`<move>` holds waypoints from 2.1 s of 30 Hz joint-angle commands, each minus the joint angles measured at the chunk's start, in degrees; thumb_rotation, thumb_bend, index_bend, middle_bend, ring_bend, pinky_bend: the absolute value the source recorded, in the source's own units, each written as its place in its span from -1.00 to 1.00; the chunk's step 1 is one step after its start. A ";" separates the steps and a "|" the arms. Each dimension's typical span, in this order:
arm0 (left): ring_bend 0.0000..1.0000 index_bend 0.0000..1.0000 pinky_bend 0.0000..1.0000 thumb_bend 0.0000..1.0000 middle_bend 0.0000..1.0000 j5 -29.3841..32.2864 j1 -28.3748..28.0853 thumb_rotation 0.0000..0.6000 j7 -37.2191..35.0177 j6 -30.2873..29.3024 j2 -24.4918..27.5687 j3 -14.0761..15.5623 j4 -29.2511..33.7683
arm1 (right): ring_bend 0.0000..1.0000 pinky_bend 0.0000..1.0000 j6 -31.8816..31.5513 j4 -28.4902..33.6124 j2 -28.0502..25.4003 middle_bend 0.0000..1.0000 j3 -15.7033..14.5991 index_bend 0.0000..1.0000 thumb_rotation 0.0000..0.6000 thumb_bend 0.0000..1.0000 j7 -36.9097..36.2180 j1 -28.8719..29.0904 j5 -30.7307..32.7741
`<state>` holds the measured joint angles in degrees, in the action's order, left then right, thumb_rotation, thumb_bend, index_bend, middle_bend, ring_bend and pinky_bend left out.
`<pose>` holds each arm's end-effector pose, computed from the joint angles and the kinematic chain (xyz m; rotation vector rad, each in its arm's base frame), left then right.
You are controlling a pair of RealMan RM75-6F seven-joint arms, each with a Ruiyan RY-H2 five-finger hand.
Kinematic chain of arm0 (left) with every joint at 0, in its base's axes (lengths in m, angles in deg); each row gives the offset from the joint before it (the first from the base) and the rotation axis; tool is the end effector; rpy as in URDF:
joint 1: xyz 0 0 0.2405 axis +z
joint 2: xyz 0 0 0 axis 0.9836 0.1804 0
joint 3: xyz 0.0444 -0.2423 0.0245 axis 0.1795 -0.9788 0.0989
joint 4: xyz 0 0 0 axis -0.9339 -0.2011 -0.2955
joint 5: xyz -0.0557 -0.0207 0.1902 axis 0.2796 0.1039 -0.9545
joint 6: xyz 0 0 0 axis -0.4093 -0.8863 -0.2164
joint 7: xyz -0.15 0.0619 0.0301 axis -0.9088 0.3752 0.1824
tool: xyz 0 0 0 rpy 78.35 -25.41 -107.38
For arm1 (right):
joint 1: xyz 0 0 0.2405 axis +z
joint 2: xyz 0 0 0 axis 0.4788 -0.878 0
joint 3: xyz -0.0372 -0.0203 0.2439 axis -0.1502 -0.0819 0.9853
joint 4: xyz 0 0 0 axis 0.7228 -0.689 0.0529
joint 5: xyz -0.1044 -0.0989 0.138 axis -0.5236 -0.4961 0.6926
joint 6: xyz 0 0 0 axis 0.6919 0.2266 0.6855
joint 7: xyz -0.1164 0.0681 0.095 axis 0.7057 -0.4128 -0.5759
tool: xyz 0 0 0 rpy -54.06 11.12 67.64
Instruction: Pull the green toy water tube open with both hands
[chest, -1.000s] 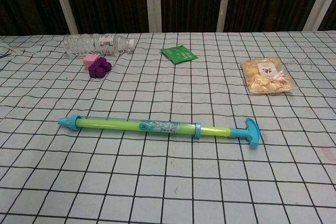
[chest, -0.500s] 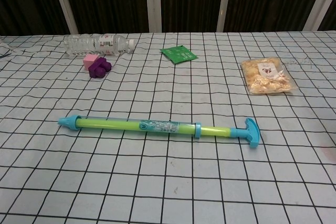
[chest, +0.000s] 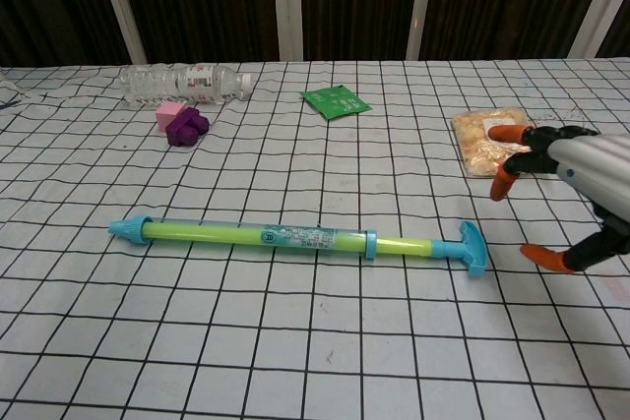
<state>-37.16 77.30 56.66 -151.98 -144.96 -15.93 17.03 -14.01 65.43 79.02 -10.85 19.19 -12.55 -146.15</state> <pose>-0.2907 0.1711 0.1600 -1.4573 -0.9366 -0.8155 -0.1689 -0.2385 0.0086 1.7118 -0.8872 0.8825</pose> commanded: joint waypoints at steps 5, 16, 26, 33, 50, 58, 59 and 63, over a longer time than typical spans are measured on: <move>-1.00 -1.00 -1.00 -0.83 -1.00 0.06 -0.19 1.00 -0.40 0.42 0.12 0.05 0.14 | -1.00 -1.00 1.57 -4.43 7.74 -0.85 1.97 -0.24 1.00 -0.30 4.76 3.45 5.31; -1.00 -1.00 -1.00 -0.83 -1.00 0.46 -0.31 1.00 -0.70 0.81 0.22 0.00 0.14 | -1.00 -1.00 1.77 -9.04 13.27 -0.76 3.18 -0.09 1.00 -0.30 6.52 6.35 8.84; -1.00 -1.00 -1.00 -0.83 -1.00 0.54 -0.37 1.00 -0.85 0.88 0.29 -0.03 0.24 | -1.00 -1.00 1.56 -11.34 14.84 -0.74 3.46 -0.02 1.00 -0.30 6.15 7.69 10.86; -1.00 -1.00 -1.00 -0.83 -1.00 0.69 -0.39 1.00 -1.16 0.75 0.29 -0.22 0.23 | -1.00 -1.00 0.87 -11.90 15.19 -0.73 3.11 -0.02 1.00 -0.30 5.94 8.05 11.83; -1.00 -1.00 -1.00 -0.83 -1.00 0.62 -0.47 1.00 -1.08 1.07 0.46 0.00 0.42 | -1.00 -1.00 -0.53 -11.55 14.24 -0.65 1.83 0.28 1.00 -0.26 5.04 8.59 11.49; -1.00 -0.93 -1.00 -0.80 -1.00 1.39 -2.94 1.00 0.73 3.74 2.01 -1.46 3.32 | -1.00 -1.00 0.33 -9.74 12.00 -0.65 1.87 0.28 1.00 -0.26 3.91 9.38 11.16; -1.00 -0.91 -1.00 -0.80 -1.00 1.48 -3.65 1.00 1.58 4.27 2.36 -1.98 3.69 | -1.00 -1.00 0.41 -9.56 11.86 -0.65 1.88 0.28 1.00 -0.25 3.95 9.46 11.30; -1.00 -0.86 -1.00 -0.79 -0.99 3.15 -7.60 1.00 5.96 8.20 3.61 -4.66 5.01 | -1.00 -1.00 0.86 -9.12 11.28 -0.64 1.49 0.28 1.00 -0.24 4.92 9.88 11.58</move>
<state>-35.27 72.03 60.33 -146.24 -142.27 -18.90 20.97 -13.33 56.18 90.51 -9.19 23.77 -2.85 -134.63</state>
